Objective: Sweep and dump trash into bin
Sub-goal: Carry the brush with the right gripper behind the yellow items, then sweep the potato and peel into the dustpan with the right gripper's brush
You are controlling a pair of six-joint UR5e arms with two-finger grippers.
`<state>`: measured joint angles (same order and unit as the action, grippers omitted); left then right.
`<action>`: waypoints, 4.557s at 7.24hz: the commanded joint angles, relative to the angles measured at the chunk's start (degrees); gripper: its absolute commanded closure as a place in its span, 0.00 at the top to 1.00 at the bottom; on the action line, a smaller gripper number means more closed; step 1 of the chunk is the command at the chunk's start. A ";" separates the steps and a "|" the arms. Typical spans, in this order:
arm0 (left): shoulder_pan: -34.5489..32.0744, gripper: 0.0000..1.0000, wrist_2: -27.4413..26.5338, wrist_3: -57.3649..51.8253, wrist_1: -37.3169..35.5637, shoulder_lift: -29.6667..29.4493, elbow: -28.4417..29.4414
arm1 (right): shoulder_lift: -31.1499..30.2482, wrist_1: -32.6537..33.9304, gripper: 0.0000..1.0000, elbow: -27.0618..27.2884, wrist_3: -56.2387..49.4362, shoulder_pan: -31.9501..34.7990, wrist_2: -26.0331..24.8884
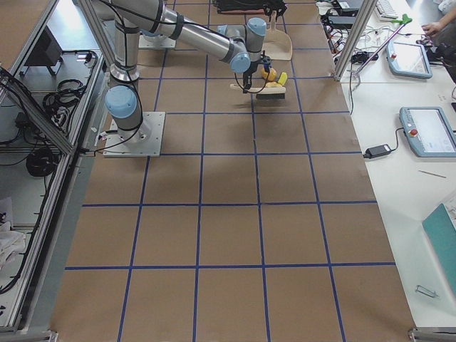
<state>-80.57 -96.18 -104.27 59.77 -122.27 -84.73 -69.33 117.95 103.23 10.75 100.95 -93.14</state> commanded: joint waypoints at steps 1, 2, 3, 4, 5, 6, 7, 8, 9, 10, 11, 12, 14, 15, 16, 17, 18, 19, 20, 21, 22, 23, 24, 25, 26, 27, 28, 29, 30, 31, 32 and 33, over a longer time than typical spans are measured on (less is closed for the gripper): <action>0.06 0.04 -0.06 -0.15 0.00 0.02 0.09 | 1.38 1.48 0.00 -0.92 4.08 1.08 3.48; 0.06 0.04 -0.06 -0.23 0.00 -0.07 0.09 | 2.00 1.84 0.00 -1.18 6.71 3.01 3.41; 0.06 0.05 -0.32 -0.24 0.00 -0.07 0.09 | 2.61 1.93 0.00 -2.06 7.08 4.16 3.41; 0.15 0.05 -0.41 -0.24 0.00 -0.16 0.09 | 2.88 1.76 0.00 -3.46 9.18 5.13 3.41; 0.15 0.05 -1.28 -0.50 -0.09 -0.16 0.09 | 3.93 1.93 0.00 -3.82 11.46 6.53 3.41; 0.15 0.05 -1.37 -0.33 0.00 -0.16 0.09 | 4.37 1.93 0.00 -4.26 11.83 7.15 3.41; 0.06 0.05 -1.38 -0.50 0.00 -0.07 0.09 | 4.46 1.76 0.00 -4.61 11.83 8.29 3.49; 0.06 0.04 -1.38 -0.41 0.00 -0.25 0.09 | 4.64 1.76 0.00 -4.70 13.40 9.00 3.50; 0.06 0.05 -1.38 -0.32 0.00 -0.25 0.09 | 4.64 1.76 0.00 -4.79 14.20 9.44 3.58; -0.03 0.05 -1.38 -0.41 0.00 -0.16 0.09 | 4.64 1.76 0.00 -4.97 17.16 9.96 4.80; -0.03 0.05 -1.38 -0.41 0.00 -0.16 0.18 | 4.73 1.76 0.00 -6.01 18.41 10.93 5.25; -0.03 0.04 -1.38 -0.32 0.00 -0.16 0.09 | 5.42 1.67 0.00 -7.41 19.30 11.89 5.34; -0.03 0.05 -1.38 -0.41 0.00 -0.16 0.09 | 7.18 2.37 0.00 -9.35 20.53 13.04 5.34; -0.03 0.04 -1.38 -0.32 0.00 -0.25 0.09 | 8.41 4.29 0.00 -9.54 21.23 13.05 7.34; -0.03 0.04 -1.38 -0.06 0.08 -0.16 0.09 | 8.77 4.57 0.00 -9.54 22.19 13.39 8.06; -0.12 0.04 -1.38 0.03 0.26 -0.33 0.09 | 9.03 4.75 0.00 -9.54 23.94 14.88 8.15; -0.12 0.04 -1.38 0.29 0.26 -0.42 0.09 | 9.64 4.75 0.00 -9.62 26.49 15.50 8.15; -0.12 0.04 -1.38 0.20 0.26 -0.34 0.09 | 9.56 4.66 0.00 -9.89 26.60 15.59 8.59; -0.12 0.04 -1.38 0.29 0.26 -0.34 0.09 | 9.56 4.92 0.00 -9.89 27.82 15.68 10.86; -0.12 0.04 -1.38 0.38 0.26 -0.34 0.09 | 9.65 6.31 0.00 -10.41 28.00 15.86 11.05; -0.12 0.04 -1.38 0.38 0.26 -0.34 0.09 | 10.17 5.28 0.00 -12.42 28.61 15.94 11.14; -0.20 0.04 -1.38 0.47 0.26 -0.34 0.09 | 11.22 5.19 0.00 -14.09 30.88 16.64 13.49; -0.38 0.04 -1.38 0.47 0.26 -0.25 0.09 | 12.36 5.27 0.00 -14.98 31.17 17.34 13.86; -0.64 0.04 -1.46 0.47 0.17 -0.25 0.18 | 12.98 5.27 0.00 -15.51 32.13 17.79 13.87; -0.73 0.04 -1.46 0.47 0.17 -0.25 0.09 | 13.69 5.27 0.00 -16.21 32.14 17.79 13.95; -0.73 0.04 -1.46 0.47 0.17 -0.25 0.18 | 13.95 5.27 0.00 -17.00 34.05 18.40 14.04; -0.73 0.04 -1.46 0.47 0.17 -0.25 0.36 | 14.74 5.45 0.00 -17.27 35.90 19.80 15.52; -0.73 0.04 -1.46 0.47 0.17 -0.25 0.36 | 15.36 5.62 0.00 -18.23 37.74 20.51 15.62; -0.82 0.04 -1.46 0.47 0.17 -0.25 0.36 | 15.28 5.45 0.00 -19.72 38.63 20.86 17.28; -0.82 0.04 -1.46 0.47 0.17 -0.33 0.36 | 15.36 5.54 0.00 -20.34 40.21 21.65 18.86; -0.82 0.04 -1.46 0.47 0.17 -0.25 0.36 | 15.28 5.45 0.00 -20.78 41.35 22.62 19.92; -0.82 0.04 -1.46 0.47 0.17 -0.25 0.36 | 15.01 5.19 0.00 -21.66 42.58 23.41 20.45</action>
<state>-81.38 -97.65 -103.80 59.94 -122.54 -84.38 -54.12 123.37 82.53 51.77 123.31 -73.71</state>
